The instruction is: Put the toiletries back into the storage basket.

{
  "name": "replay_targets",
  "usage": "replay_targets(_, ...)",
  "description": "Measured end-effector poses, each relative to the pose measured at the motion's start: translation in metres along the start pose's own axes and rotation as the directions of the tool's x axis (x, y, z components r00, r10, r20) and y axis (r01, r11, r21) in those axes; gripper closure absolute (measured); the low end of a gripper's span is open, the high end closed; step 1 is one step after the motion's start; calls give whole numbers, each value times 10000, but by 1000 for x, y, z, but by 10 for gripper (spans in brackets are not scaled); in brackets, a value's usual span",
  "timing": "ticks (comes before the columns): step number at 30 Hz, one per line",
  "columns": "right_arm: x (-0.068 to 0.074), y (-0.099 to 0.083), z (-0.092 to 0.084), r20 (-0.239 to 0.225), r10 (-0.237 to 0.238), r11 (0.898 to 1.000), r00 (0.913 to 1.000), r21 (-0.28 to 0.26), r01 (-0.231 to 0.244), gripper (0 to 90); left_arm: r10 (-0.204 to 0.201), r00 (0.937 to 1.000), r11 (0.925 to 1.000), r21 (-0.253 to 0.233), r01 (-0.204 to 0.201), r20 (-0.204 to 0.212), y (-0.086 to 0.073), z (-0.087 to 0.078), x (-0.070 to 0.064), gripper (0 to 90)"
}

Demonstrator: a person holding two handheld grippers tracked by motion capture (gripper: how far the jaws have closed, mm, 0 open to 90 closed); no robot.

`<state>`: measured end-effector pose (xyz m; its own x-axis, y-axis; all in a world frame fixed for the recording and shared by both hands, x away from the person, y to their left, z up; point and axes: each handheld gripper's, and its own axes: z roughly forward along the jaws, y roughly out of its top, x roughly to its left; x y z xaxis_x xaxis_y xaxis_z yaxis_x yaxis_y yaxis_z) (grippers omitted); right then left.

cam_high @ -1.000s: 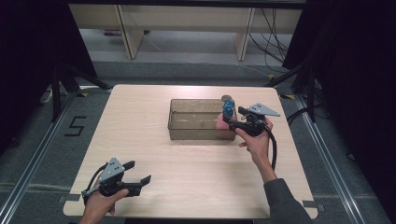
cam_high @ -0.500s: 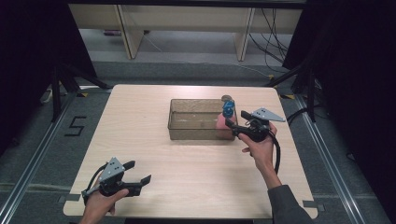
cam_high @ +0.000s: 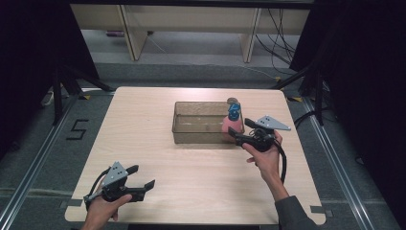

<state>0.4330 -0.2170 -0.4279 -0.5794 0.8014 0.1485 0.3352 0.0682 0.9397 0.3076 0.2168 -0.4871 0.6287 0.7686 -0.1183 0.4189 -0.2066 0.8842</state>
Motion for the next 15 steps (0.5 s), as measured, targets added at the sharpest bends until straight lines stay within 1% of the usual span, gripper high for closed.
replay_targets(1, 0, -1, 0, 9, -146, 9999, 9999, 65, 146, 210, -14, 10000, 10000, -5, 14, -8, 0, 0, 0, 147)
replay_targets(2, 0, -1, 0, -35, -196, 9998, 9998, 16, 196, 208, -39, 10000, 10000, -11, 39, -10, 0, 0, 0, 147)
replay_targets(3, 2, -2, 0, -101, -35, 10000, 9999, 12, 35, 210, -70, 10000, 10000, -42, 70, -11, 0, 0, 0, 147)
replay_targets(4, 2, -3, -1, -99, -229, 9997, 9997, 0, 229, 210, -80, 10000, 10000, -45, 80, -15, 0, 0, 0, 147)
replay_targets(5, 2, -3, -1, -71, -303, 9995, 9995, -57, 303, 210, -87, 10000, 10000, -47, 87, -9, 0, 0, 0, 147)
replay_targets(6, 3, -4, -1, -123, -245, 9997, 9996, -4, 245, 210, -98, 10000, 9999, -43, 98, -5, 0, 0, 0, 147)
replay_targets(7, 5, -4, -3, -70, -84, 10000, 9999, 23, 84, 210, -109, 9999, 9999, -41, 109, -8, 0, 1, 0, 147)
replay_targets(8, 5, -4, -3, -182, -105, 9999, 9998, -35, 104, 210, -106, 9999, 9999, -45, 106, 14, 0, 1, 1, 147)
replay_targets(9, 7, -5, -4, -121, 78, 10000, 9999, 16, -78, 210, -139, 9999, 9999, -64, 139, -18, 0, 1, 0, 147)
replay_targets(10, 7, -5, -5, -206, 13, 10000, 9998, 14, -13, 210, -102, 9999, 9999, -32, 102, -24, 0, 0, 1, 147)
replay_targets(11, 6, -5, -6, -97, -264, 9996, 9996, -46, 264, 210, -110, 9999, 9999, -40, 110, -23, 0, 1, 1, 147)
replay_targets(12, 7, -6, -5, -240, -134, 9999, 9996, -67, 132, 210, -125, 9999, 9999, -46, 125, -23, 0, 1, 1, 147)
replay_targets(13, 10, -7, -7, -221, 148, 9999, 9996, -6, -148, 210, -111, 9999, 9999, -33, 111, -31, 0, 0, 1, 147)
replay_targets(14, 10, -8, -6, -359, 25, 10000, 9994, -33, -26, 210, -99, 9999, 9999, -20, 99, -39, 0, 1, 1, 147)
replay_targets(15, 12, -9, -7, -223, 54, 10000, 9997, 22, -54, 210, -100, 9999, 9999, -12, 100, -42, 0, 1, 1, 147)
